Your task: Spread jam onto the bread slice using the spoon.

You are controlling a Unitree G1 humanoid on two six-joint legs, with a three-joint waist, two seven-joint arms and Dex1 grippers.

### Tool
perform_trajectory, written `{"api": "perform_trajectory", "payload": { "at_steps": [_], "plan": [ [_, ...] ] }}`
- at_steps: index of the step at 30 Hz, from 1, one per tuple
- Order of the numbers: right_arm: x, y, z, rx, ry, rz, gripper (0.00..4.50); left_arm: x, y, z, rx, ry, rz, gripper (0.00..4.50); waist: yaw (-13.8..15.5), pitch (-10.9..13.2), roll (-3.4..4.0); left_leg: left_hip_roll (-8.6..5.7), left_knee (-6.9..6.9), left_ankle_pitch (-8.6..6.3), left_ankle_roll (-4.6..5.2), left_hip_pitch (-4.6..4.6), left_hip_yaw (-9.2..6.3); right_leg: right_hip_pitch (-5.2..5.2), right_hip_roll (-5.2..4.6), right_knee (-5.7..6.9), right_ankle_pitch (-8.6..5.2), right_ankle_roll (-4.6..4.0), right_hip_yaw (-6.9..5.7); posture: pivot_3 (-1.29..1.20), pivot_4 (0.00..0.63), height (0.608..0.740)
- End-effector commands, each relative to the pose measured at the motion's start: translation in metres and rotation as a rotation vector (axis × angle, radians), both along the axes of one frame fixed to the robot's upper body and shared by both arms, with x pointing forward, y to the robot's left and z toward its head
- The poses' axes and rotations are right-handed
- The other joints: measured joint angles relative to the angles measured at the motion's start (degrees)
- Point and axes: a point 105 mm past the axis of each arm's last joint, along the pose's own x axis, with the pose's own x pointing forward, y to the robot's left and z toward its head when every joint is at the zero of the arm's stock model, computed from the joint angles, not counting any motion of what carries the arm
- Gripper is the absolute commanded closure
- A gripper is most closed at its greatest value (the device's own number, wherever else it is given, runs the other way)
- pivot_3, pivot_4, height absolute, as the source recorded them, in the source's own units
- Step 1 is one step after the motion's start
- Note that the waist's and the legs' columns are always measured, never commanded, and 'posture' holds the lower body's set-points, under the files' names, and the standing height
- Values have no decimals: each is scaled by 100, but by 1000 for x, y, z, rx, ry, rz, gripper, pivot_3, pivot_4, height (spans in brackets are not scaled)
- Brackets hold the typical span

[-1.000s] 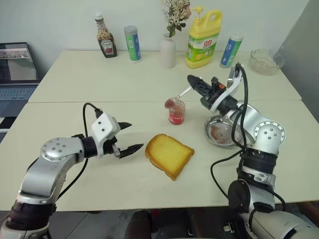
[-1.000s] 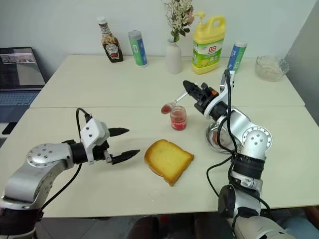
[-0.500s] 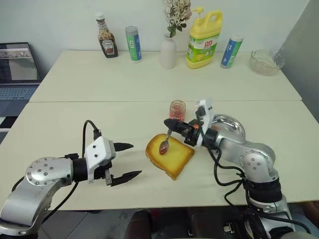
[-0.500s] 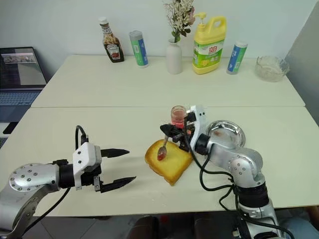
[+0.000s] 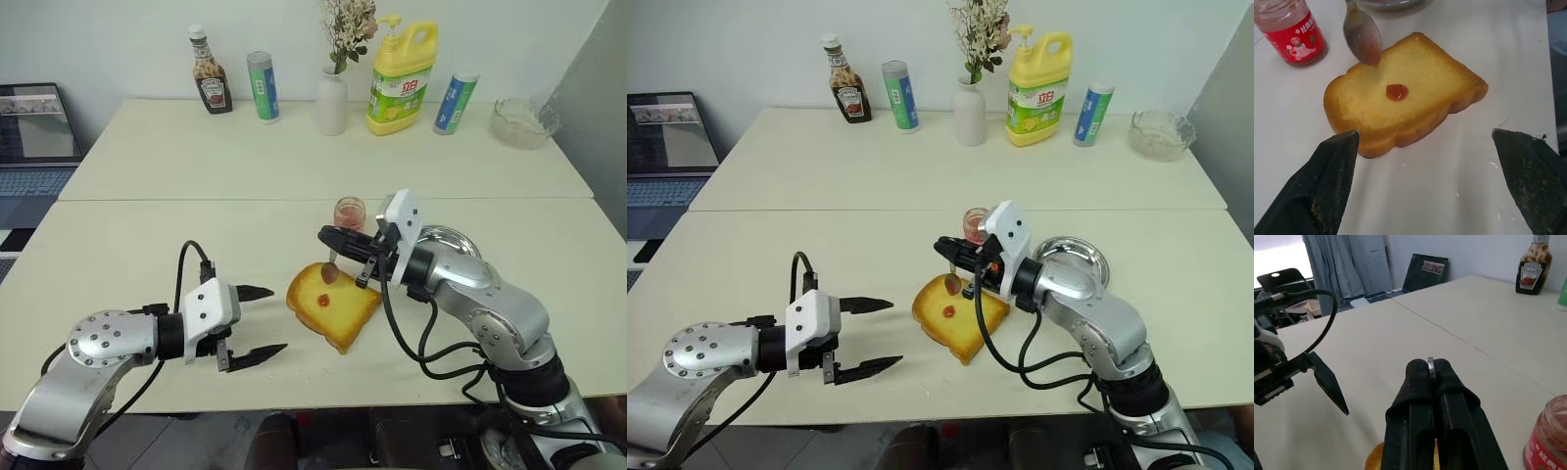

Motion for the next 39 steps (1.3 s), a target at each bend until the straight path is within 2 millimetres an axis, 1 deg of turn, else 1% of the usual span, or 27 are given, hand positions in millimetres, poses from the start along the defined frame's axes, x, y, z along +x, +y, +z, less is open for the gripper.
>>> {"api": "perform_trajectory", "payload": {
  "at_steps": [1, 2, 4, 8, 10, 11, 13, 16, 17, 18, 20, 22, 26, 31, 35, 39],
  "plan": [
    [-15, -2, 24, 65, -97, 56, 4471, 1, -5, 6, -7, -44, -19, 0, 5, 0, 0, 0, 0, 0, 0, 0, 0, 0, 0, 1, 0, 0, 0, 0, 150, 740],
    [-15, -4, 25, 87, -81, 56, 4471, 2, -5, 6, -8, -45, -20, 0, 9, 0, -1, 0, 0, 0, 0, 0, -1, 0, 1, 1, 0, 0, -1, 0, 150, 740],
    [-11, -13, 26, 161, 9, 24, 4471, 2, -5, 6, -8, -43, -23, 0, 14, -1, -2, 0, 1, 0, 0, 0, -2, 1, 0, 2, 0, 0, -1, 0, 150, 740],
    [-6, -28, 23, 281, 169, -27, 4471, 2, -5, 8, -20, -29, -27, 0, 18, -1, -2, 0, 3, 0, 0, 0, -7, 6, -1, 2, 1, 0, -4, 0, 150, 740],
    [-2, -37, 18, 340, 251, -71, 4471, 3, -5, 10, -37, -29, -18, 0, 17, -1, -2, 0, 3, 0, 0, 1, -8, 7, -1, 4, 1, -1, -4, 0, 150, 740],
    [0, -41, 14, 362, 288, -95, 4471, 4, -5, 11, -42, -29, -15, 0, 17, -1, -2, 0, 3, 0, 0, 1, -10, 7, -1, 5, 0, -1, -6, 0, 150, 740],
    [4, -51, -1, 432, 402, -154, 4471, 5, -5, 12, -45, -34, -13, 0, 16, -4, -5, 0, 3, 0, 0, 1, -10, 8, 0, 4, 0, -1, -7, 0, 150, 740],
    [8, -59, -18, 520, 532, -219, 4471, 5, -6, 13, -48, -28, -22, 0, 13, -4, -7, 0, 2, 0, 0, 1, -13, 10, 0, 3, 0, -1, -8, 0, 150, 740],
    [10, -61, -29, 529, 577, -247, 4471, 5, -7, 13, -49, -26, -26, 0, 12, -4, -7, -1, 3, 0, 0, 2, -11, 10, 0, 5, 0, -1, -6, 0, 150, 740],
    [11, -60, -38, 530, 612, -263, 4471, 5, -8, 13, -50, -25, -29, 0, 11, -5, -7, -1, 3, 0, 0, 2, -11, 10, 0, 5, 1, -1, -6, 0, 150, 740],
    [12, -59, -49, 533, 656, -284, 4471, 5, -9, 14, -50, -24, -33, 0, 8, -5, -7, -1, 3, 0, 0, 5, -10, 11, 1, 5, 1, 0, -5, 0, 150, 740],
    [14, -55, -55, 535, 674, -295, 4471, 5, -9, 14, -50, -24, -35, 0, 2, -5, -7, 0, 3, 0, 0, 6, -10, 11, 3, 6, 1, 0, -5, 0, 150, 740],
    [16, -47, -60, 527, 698, -290, 4471, 4, -7, 14, -44, -20, -33, 0, -5, -5, -7, 0, 2, 0, 0, 6, -11, 11, 4, 6, 0, 0, -6, 0, 150, 740],
    [19, -32, -70, 485, 711, -268, 4471, 8, 4, 12, -23, -17, -2, 0, -8, -5, -7, 0, 3, 0, 0, 6, -10, 11, 4, 6, 0, 0, -6, 0, 150, 740],
    [29, -21, -72, 489, 706, -270, 4471, 10, 11, 10, -10, -16, 19, 0, -21, -6, -7, 4, 2, 0, 0, 11, -8, 11, 9, 7, 1, -1, -4, 0, 150, 740],
    [46, -22, -68, 553, 709, -320, 4471, 11, 14, 7, -6, -15, 25, 0, -22, -6, -7, 5, 2, 0, 0, 13, -8, 11, 11, 10, 1, -1, -4, 0, 150, 740]
  ]
}}
